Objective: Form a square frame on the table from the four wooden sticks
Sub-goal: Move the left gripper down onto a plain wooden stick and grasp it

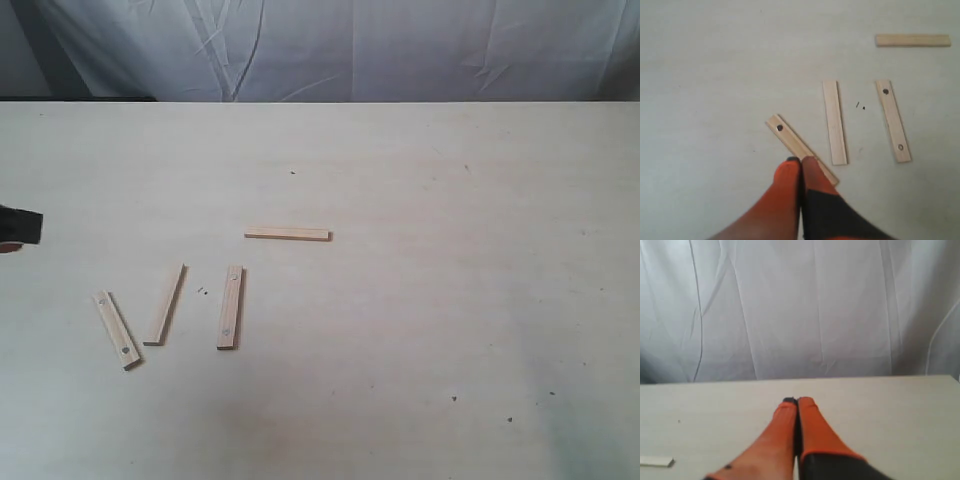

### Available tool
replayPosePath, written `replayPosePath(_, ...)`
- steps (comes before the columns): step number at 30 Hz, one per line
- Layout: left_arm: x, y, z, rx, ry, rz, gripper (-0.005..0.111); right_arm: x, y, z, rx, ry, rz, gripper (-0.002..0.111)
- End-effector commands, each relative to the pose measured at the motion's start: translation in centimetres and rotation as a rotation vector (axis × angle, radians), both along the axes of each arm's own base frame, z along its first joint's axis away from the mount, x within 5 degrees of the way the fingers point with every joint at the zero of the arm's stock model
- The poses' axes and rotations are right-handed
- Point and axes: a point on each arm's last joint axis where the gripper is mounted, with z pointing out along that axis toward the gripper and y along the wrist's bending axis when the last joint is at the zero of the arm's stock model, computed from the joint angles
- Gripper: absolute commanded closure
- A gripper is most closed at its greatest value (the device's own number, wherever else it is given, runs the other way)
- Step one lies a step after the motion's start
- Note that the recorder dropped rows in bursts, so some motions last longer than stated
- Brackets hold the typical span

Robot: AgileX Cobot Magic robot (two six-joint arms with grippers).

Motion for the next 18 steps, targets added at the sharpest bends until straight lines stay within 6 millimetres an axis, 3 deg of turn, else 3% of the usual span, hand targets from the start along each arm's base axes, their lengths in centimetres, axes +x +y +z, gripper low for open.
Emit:
replayPosePath(1, 2.5, -0.9, -1.5, -0.022, 0.108, -0.043, 0.107, 1.2, 0.1, 0.2, -0.031, 0.150, 0.004, 0.108)
replayPosePath(5, 4.6, -4.0, -3.4, 0.026, 0.185, -0.172, 0.107, 2.4, 0.1, 0.0, -0.038, 0.192, 0.002, 0.108)
replayPosePath(9, 6.4, -6.4, -5.9, 0.042, 0.256, -0.179, 0.107, 3.0, 0.1, 0.5, -0.041, 0.142, -0.003, 0.108)
replayPosePath(14, 8.5, -7.8, -8.2, 0.055, 0.281, -0.206, 0.107, 3.1, 0.1, 1.1, -0.049, 0.074, -0.009, 0.108)
replayPosePath(18, 9.4, -8.0, -9.8, 0.060, 0.280, -0.204, 0.095, 3.0, 0.1, 1.0, -0.050, 0.086, -0.008, 0.108)
